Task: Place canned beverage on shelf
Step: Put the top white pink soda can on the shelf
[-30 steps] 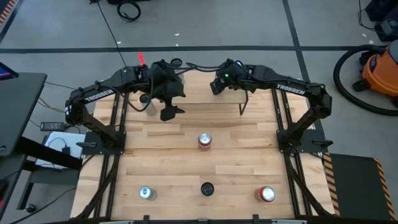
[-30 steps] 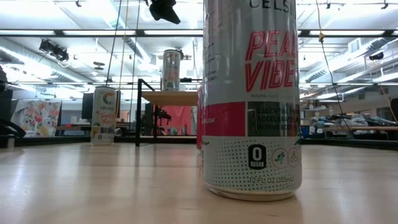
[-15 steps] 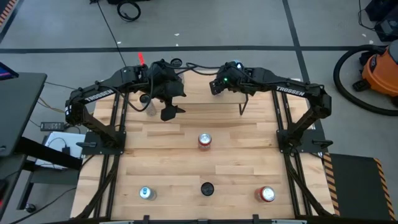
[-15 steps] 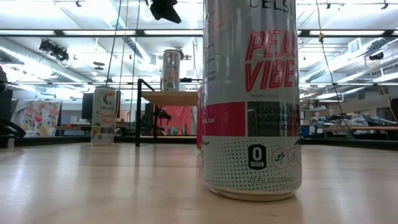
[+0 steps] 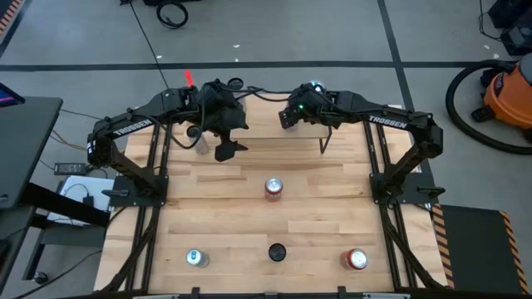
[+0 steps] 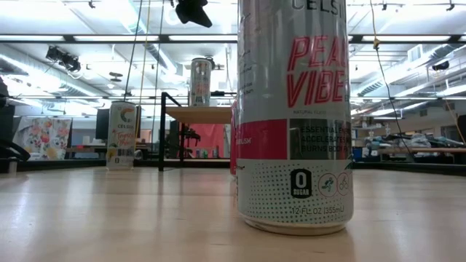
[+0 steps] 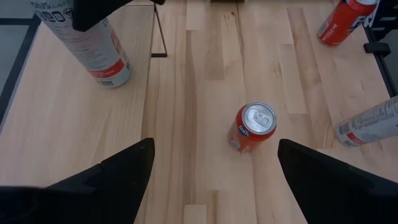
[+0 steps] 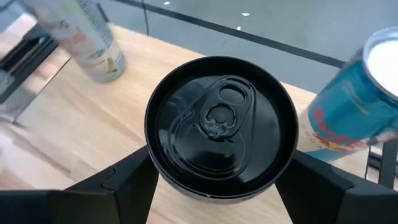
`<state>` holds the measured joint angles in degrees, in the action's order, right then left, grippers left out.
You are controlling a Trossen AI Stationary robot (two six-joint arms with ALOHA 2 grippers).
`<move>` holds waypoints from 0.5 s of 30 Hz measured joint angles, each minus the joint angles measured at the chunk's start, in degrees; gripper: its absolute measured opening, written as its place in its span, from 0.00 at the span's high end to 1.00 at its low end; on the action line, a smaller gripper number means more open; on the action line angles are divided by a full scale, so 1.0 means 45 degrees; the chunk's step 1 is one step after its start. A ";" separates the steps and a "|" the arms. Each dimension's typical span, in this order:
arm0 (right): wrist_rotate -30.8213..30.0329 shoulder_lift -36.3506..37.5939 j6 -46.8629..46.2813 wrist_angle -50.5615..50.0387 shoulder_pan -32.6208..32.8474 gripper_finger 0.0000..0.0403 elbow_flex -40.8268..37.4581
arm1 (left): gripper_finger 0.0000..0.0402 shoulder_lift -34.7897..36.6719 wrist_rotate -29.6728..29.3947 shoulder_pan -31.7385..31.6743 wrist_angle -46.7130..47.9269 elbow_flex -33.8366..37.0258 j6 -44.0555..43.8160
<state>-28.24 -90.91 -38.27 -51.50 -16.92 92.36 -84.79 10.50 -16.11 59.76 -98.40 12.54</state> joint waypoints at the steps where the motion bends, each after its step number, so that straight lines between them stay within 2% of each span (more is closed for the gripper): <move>1: 0.0005 0.0000 0.0061 0.0035 -0.0002 0.26 0.0000 | 0.12 0.0002 0.0000 0.0000 -0.0002 -0.0002 -0.0001; 15: 0.0055 0.0015 0.1111 0.0876 -0.0007 0.23 0.0019 | 0.12 0.0005 0.0000 0.0004 -0.0007 -0.0002 0.0009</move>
<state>-27.99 -90.85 -33.27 -47.56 -16.95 92.44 -84.77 10.50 -16.10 59.72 -98.41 12.58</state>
